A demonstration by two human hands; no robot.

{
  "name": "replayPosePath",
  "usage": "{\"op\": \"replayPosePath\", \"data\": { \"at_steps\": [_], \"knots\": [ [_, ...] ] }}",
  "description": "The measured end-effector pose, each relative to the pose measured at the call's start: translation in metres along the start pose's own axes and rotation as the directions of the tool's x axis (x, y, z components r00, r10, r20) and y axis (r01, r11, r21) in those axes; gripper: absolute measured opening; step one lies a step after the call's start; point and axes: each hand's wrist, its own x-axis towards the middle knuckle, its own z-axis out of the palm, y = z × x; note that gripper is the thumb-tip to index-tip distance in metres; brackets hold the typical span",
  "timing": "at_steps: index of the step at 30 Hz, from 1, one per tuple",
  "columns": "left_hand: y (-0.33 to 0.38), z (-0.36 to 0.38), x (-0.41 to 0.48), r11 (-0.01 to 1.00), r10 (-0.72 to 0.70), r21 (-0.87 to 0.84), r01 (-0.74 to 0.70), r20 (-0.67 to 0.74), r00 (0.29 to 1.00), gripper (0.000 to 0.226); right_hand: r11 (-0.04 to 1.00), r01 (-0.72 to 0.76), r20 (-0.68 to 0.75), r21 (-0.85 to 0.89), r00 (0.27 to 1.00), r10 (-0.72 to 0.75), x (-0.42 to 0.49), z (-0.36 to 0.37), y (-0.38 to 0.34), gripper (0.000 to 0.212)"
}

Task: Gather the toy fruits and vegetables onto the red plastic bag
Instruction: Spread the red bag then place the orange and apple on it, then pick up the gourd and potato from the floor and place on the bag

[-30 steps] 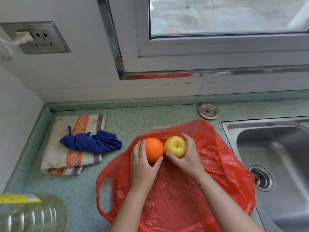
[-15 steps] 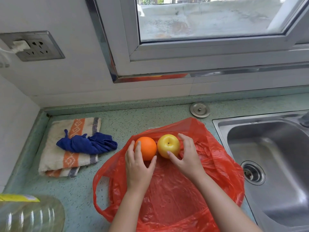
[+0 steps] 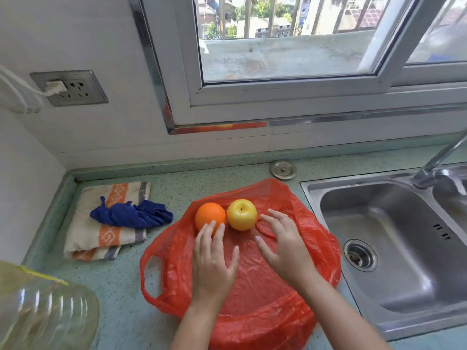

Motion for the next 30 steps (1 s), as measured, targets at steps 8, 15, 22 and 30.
{"op": "replayPosePath", "data": {
  "at_steps": [8,15,22,30],
  "knots": [
    [0.075,-0.006,-0.027,0.974,0.202,-0.108,-0.199,0.019,0.979,0.048,0.994,-0.019,-0.179,-0.109,0.984,-0.001,-0.073,-0.063,0.005,0.046],
    [0.165,-0.002,-0.080,0.886,0.418,-0.247,-0.392,0.061,0.906,0.045,0.973,-0.198,-0.366,-0.121,0.920,0.142,-0.178,-0.136,0.023,0.046],
    [0.252,-0.020,-0.151,0.739,0.604,-0.405,-0.539,0.042,0.796,0.042,0.923,-0.358,-0.542,-0.142,0.808,0.230,-0.295,-0.193,0.016,0.044],
    [0.330,-0.027,-0.259,0.553,0.780,-0.573,-0.605,0.099,0.618,0.038,0.835,-0.539,-0.730,-0.111,0.614,0.299,-0.450,-0.227,0.005,0.042]
  ]
}}
